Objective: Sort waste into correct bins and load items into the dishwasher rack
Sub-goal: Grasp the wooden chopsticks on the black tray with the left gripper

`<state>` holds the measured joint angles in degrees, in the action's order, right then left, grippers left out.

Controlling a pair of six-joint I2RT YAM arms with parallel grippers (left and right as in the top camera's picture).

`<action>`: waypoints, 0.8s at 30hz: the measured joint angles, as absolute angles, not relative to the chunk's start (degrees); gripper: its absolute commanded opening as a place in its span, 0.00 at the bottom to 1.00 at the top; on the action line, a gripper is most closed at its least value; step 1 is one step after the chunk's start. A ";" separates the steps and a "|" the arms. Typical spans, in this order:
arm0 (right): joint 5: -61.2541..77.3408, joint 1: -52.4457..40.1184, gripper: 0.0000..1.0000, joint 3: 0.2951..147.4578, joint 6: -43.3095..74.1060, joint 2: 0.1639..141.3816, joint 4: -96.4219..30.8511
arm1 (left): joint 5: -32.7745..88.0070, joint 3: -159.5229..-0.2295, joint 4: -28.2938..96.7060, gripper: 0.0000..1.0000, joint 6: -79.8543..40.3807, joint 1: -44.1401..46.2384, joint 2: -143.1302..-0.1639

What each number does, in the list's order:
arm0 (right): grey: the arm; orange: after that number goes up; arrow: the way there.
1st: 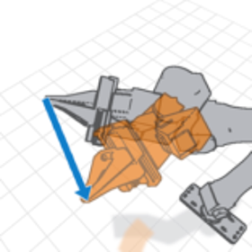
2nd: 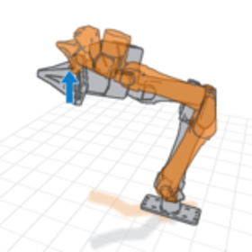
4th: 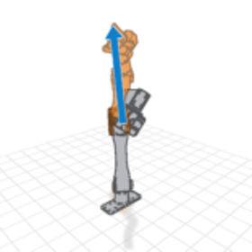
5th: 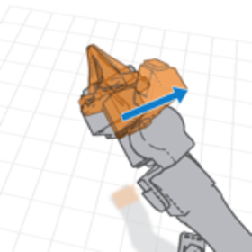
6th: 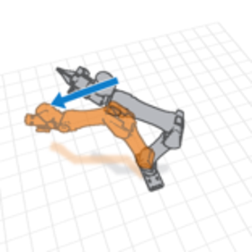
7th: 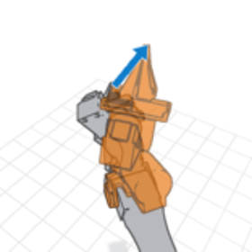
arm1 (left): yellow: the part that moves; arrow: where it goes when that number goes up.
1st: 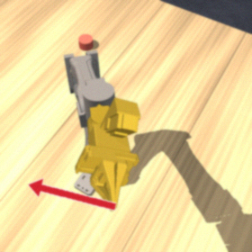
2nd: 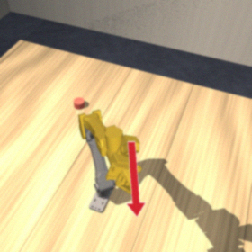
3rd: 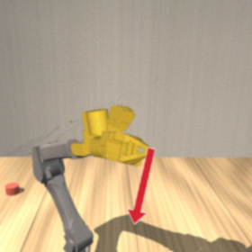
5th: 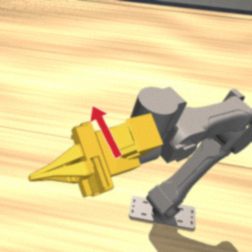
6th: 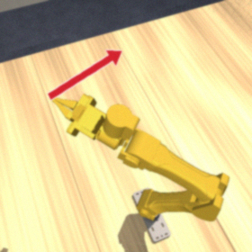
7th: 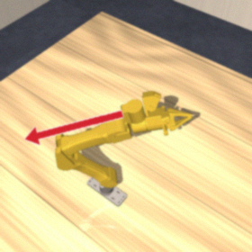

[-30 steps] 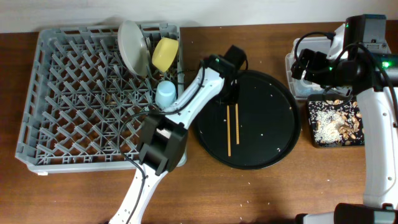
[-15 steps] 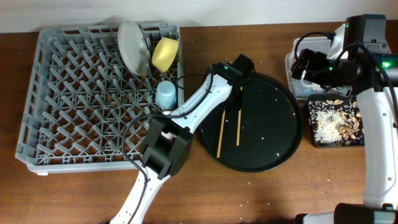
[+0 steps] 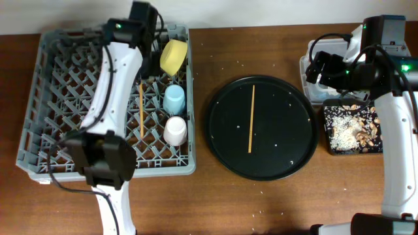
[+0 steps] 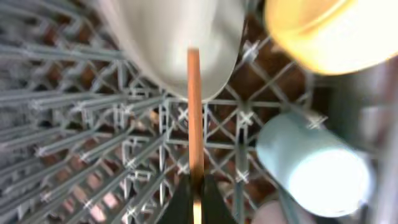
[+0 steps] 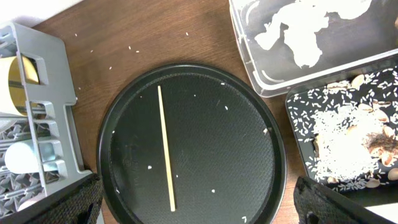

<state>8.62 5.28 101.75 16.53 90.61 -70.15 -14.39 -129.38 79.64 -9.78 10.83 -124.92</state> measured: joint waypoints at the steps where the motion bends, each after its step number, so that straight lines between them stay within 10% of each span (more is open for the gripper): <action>1: 8.62 5.28 0.98 101.75 16.53 90.65 -70.13 | -14.44 -125.21 77.93 0.44 -9.15 10.39 -125.86; 3: 8.62 5.28 0.98 101.75 16.53 90.70 -70.17 | -14.39 -118.89 71.46 0.64 -7.57 10.20 -126.13; 11: 8.62 5.28 0.99 101.75 16.56 90.70 -70.19 | -1.39 -127.55 74.48 0.63 -7.46 11.75 -124.03; 24: 8.62 5.28 0.98 101.75 16.53 90.70 -70.19 | 2.94 -129.01 62.52 0.57 -20.88 43.46 -142.45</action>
